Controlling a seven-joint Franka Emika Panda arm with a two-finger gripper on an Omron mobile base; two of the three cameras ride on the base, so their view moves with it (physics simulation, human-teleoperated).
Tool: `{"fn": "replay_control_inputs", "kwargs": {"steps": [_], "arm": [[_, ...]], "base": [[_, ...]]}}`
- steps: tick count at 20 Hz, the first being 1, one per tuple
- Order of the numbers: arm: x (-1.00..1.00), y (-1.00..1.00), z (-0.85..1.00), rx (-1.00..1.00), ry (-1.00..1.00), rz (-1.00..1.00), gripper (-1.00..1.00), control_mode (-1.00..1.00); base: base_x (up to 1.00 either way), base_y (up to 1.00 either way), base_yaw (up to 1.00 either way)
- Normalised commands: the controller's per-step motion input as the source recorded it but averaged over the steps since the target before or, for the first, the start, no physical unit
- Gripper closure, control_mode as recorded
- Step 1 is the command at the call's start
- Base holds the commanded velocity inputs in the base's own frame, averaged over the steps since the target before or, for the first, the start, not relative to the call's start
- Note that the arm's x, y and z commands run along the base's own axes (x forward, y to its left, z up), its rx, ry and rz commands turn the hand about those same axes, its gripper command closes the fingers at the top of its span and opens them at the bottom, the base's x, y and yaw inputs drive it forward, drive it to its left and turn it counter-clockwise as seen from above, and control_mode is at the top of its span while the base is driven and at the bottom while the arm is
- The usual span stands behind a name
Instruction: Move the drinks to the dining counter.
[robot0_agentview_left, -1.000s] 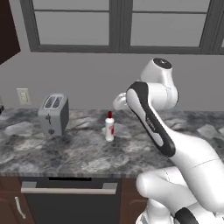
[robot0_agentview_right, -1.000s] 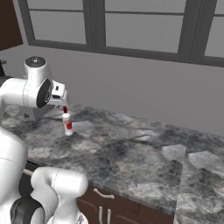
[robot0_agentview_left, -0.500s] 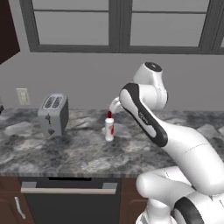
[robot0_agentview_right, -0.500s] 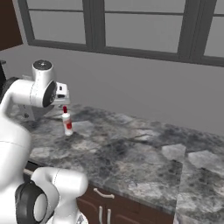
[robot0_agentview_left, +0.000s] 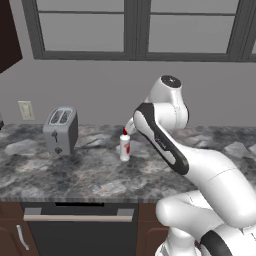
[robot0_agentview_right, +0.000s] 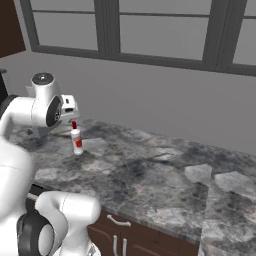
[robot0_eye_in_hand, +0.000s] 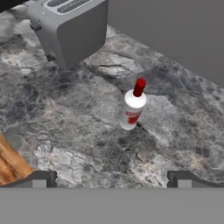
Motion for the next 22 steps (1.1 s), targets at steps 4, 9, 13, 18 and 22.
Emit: {"fn": "replay_control_inputs", "kwargs": {"steps": [4, 9, 13, 18, 22], "arm": [[0.0, 0.0, -0.35, -0.04, -0.15, 0.0, -1.0, -1.0], [0.02, 0.0, -0.4, 0.01, 0.0, 0.0, -1.0, -1.0], [0.01, 0.0, -0.35, 0.0, 0.0, 0.0, -1.0, -1.0], [0.13, 0.01, -0.22, 0.0, -0.02, 0.0, -1.0, -1.0], [0.25, 0.07, -0.01, 0.0, -0.12, 0.0, -1.0, -1.0]], "base": [[0.0, 0.0, 0.0], [0.0, 0.0, 0.0], [0.0, 0.0, 0.0], [0.0, 0.0, 0.0], [0.0, 0.0, 0.0]]}}
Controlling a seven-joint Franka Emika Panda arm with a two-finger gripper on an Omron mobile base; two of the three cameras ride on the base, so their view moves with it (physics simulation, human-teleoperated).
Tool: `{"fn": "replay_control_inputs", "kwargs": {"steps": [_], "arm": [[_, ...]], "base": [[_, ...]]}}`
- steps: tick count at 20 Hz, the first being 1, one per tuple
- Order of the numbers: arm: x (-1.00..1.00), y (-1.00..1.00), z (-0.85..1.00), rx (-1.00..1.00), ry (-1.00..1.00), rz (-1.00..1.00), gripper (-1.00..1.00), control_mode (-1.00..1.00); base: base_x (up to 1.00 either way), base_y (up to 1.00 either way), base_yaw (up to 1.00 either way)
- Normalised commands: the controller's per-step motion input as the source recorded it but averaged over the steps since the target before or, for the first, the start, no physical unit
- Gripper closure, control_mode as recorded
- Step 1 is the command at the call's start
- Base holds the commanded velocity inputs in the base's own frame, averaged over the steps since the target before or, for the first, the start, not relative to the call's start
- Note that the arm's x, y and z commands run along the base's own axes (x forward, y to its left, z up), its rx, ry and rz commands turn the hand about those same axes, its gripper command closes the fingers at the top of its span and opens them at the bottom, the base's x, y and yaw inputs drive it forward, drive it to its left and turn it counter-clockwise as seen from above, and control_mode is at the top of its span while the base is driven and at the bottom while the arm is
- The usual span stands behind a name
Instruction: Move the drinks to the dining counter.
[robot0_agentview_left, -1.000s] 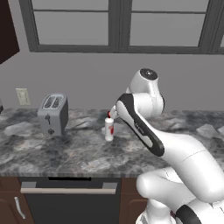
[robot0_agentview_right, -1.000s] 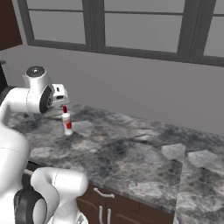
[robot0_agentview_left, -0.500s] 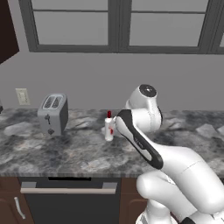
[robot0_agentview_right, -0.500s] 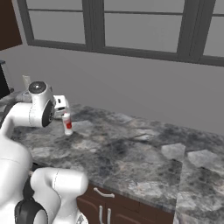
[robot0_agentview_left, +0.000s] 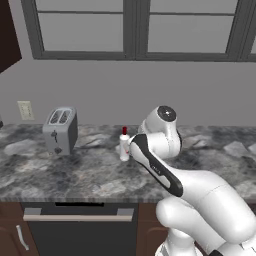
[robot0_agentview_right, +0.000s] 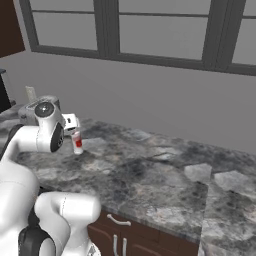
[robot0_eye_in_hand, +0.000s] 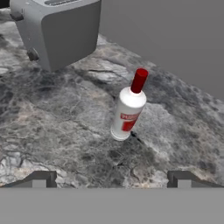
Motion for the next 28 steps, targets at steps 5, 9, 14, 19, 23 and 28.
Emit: {"fn": "replay_control_inputs", "kwargs": {"steps": [5, 9, 14, 19, 23, 28], "arm": [[0.26, 0.01, 0.0, 0.0, -0.1, 0.0, -1.0, -1.0], [0.2, 0.0, 0.0, 0.0, 0.0, 0.0, -1.0, -1.0], [0.3, 0.0, 0.0, 0.0, 0.0, 0.0, -1.0, -1.0], [0.24, 0.0, -0.07, 0.0, 0.0, 0.0, -1.0, -1.0], [0.19, 0.0, -0.19, 0.0, 0.0, 0.0, -1.0, -1.0], [0.19, 0.04, -0.24, 0.03, 0.0, 0.0, -1.0, -1.0]], "base": [[0.0, 0.0, 0.0], [0.0, 0.0, 0.0], [0.0, 0.0, 0.0], [0.0, 0.0, 0.0], [0.0, 0.0, 0.0], [0.0, 0.0, 0.0]]}}
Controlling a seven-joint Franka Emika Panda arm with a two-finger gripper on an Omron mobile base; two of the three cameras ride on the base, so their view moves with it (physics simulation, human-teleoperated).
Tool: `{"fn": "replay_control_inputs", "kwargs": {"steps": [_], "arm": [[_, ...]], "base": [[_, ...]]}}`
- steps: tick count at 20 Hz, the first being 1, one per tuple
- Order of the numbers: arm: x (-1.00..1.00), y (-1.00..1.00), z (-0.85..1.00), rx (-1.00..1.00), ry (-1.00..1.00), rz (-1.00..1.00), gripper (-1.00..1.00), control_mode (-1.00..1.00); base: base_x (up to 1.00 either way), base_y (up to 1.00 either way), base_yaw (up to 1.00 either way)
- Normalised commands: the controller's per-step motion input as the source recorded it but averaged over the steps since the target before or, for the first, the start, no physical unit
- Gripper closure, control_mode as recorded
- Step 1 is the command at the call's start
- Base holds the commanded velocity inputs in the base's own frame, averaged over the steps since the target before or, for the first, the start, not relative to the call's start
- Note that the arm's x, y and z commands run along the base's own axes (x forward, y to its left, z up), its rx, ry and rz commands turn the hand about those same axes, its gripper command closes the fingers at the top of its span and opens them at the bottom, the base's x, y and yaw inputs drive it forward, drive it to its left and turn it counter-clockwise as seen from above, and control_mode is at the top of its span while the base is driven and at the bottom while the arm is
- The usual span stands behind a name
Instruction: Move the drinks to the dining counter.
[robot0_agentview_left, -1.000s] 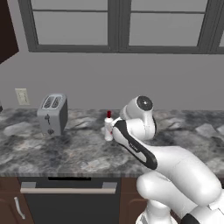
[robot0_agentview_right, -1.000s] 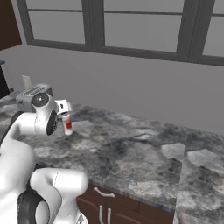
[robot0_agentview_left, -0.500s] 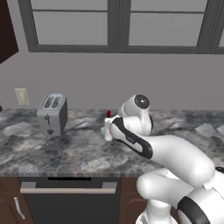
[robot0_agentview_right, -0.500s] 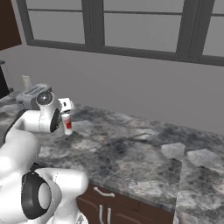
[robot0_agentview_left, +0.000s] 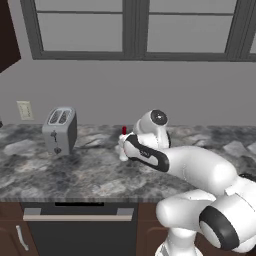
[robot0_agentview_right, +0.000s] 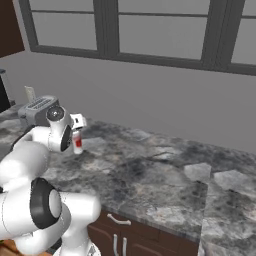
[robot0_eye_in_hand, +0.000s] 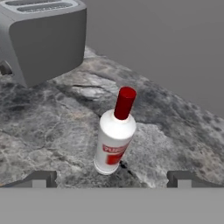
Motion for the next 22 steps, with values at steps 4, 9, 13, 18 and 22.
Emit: {"fn": "replay_control_inputs", "kwargs": {"steps": [4, 9, 13, 18, 22], "arm": [[0.14, 0.02, -0.17, 0.07, 0.0, 0.0, -1.0, -1.0], [0.18, 0.0, -0.11, 0.06, 0.0, 0.0, -1.0, -1.0], [0.24, 0.03, -0.14, 0.04, 0.0, 0.0, -1.0, -1.0], [0.28, 0.1, -0.19, 0.03, 0.0, 0.0, -1.0, -1.0], [0.25, 0.08, -0.18, 0.03, 0.0, 0.0, -1.0, -1.0]], "base": [[0.0, 0.0, 0.0], [0.0, 0.0, 0.0], [0.0, 0.0, 0.0], [0.0, 0.0, 0.0], [0.0, 0.0, 0.0]]}}
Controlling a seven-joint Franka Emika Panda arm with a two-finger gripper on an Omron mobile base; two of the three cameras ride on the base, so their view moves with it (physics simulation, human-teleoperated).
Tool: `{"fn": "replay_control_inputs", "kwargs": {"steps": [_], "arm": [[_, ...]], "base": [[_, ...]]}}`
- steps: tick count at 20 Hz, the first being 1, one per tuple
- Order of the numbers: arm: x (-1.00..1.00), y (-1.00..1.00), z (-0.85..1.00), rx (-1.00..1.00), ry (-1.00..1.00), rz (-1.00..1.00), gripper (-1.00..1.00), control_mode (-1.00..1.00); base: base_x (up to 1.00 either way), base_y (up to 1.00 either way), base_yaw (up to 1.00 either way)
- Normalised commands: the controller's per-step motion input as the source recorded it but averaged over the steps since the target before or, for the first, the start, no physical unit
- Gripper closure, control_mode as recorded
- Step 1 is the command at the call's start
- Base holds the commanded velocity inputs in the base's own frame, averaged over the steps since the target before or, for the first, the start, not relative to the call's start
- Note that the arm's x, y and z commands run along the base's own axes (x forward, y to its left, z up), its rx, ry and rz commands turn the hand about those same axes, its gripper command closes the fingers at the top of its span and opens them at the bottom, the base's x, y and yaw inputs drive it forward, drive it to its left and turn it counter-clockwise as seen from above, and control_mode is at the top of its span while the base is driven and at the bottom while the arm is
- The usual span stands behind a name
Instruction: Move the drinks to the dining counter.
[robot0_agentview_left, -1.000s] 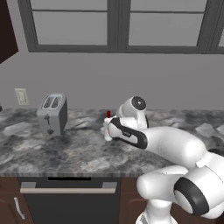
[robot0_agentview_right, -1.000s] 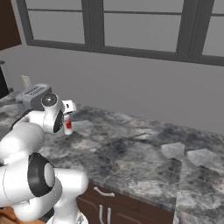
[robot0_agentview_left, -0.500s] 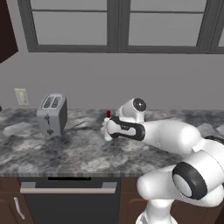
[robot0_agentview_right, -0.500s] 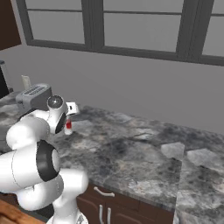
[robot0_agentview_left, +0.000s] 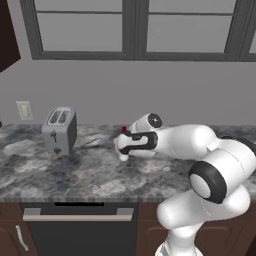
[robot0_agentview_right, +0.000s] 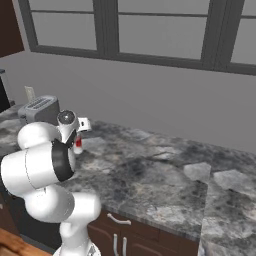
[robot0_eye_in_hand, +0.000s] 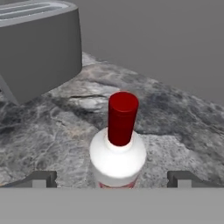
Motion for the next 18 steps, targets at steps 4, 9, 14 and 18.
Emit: {"fn": "replay_control_inputs", "kwargs": {"steps": [4, 9, 14, 18], "arm": [[0.26, 0.05, -0.2, 0.04, 0.0, 0.0, -1.0, -1.0], [0.21, 0.0, -0.23, 0.05, 0.0, 0.0, -1.0, -1.0], [0.04, 0.0, -0.21, 0.03, 0.0, 0.0, -1.0, -1.0], [0.01, 0.0, -0.22, 0.03, 0.0, 0.0, -1.0, -1.0]], "base": [[0.0, 0.0, 0.0], [0.0, 0.0, 0.0], [0.0, 0.0, 0.0], [0.0, 0.0, 0.0]]}}
